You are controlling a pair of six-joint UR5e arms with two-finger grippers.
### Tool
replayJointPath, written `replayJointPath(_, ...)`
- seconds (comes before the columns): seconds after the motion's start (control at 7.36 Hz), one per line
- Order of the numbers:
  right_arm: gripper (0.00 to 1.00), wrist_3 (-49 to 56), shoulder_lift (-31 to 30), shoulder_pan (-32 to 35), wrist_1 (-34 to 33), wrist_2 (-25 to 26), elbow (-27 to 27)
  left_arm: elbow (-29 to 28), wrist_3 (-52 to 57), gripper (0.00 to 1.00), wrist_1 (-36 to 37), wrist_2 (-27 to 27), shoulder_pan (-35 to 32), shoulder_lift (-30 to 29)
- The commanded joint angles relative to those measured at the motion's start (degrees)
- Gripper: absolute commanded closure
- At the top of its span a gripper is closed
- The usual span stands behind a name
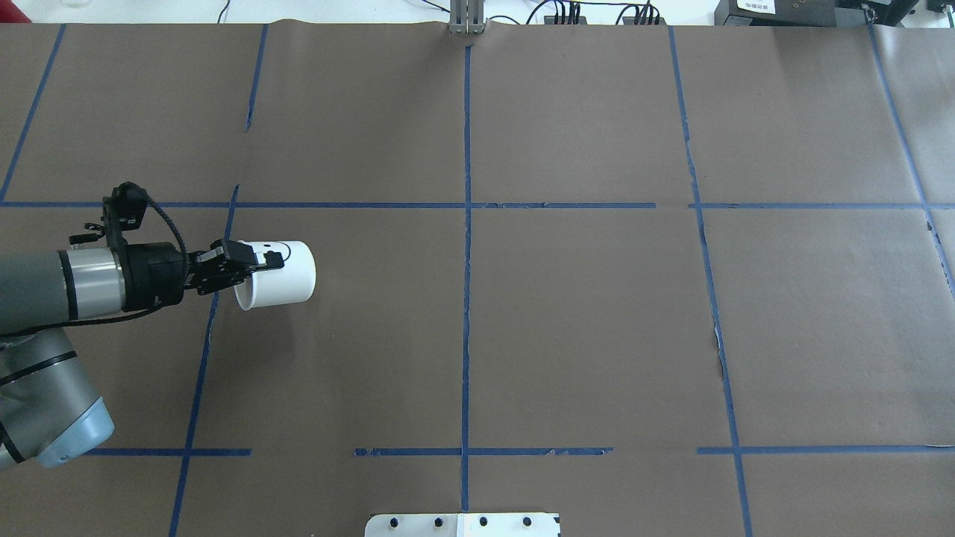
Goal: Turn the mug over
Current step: 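Lift the mug with the left gripper and carry it toward the table center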
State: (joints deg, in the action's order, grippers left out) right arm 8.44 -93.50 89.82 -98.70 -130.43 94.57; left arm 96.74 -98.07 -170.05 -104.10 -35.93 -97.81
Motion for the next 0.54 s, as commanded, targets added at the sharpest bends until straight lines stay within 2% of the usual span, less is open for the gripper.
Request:
replayJointPath(0.0, 0.00, 0.00, 0.08, 0.00, 0.00, 0.00, 0.00, 4.94, -0.02, 1.00, 26.23, 0.12, -0.11, -11.63)
replayJointPath(0.41, 0.00, 0.00, 0.08, 0.00, 0.00, 0.00, 0.00, 5.21, 0.07, 1.00, 56.84, 0.21, 0.42, -26.78)
